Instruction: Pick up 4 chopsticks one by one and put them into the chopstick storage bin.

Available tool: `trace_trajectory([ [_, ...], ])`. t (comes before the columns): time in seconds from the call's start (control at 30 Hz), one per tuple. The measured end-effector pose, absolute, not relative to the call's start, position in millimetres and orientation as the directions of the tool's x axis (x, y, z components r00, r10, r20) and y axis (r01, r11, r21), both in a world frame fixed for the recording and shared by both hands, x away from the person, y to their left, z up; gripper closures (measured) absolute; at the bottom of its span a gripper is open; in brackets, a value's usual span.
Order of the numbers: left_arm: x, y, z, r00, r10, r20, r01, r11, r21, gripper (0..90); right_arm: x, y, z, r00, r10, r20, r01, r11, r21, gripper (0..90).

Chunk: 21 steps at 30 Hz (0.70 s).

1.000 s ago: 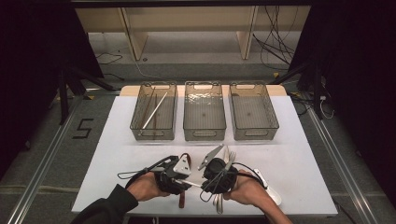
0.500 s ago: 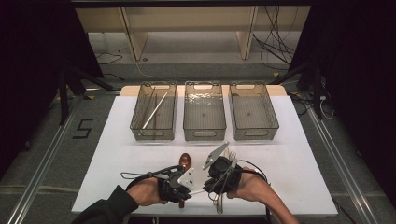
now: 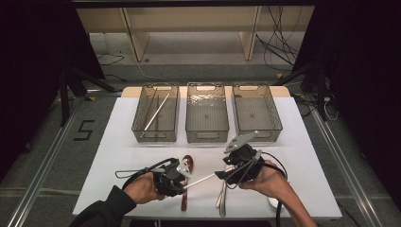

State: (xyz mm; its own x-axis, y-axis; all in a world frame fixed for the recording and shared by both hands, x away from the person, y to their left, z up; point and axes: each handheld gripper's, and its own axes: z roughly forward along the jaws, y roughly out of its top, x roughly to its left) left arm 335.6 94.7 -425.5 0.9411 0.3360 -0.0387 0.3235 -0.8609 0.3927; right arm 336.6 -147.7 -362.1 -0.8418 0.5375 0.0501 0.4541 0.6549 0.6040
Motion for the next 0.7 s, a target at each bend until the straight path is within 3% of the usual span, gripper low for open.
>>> trace_trajectory([
  [0.7,367.4,135.2,-407.4,0.848,0.522,-0.087,0.505,-0.749,0.43,83.4,340.2,-183.5,-382.3,-0.711,0.7,0.061,0.587,0.544,0.6,32.8],
])
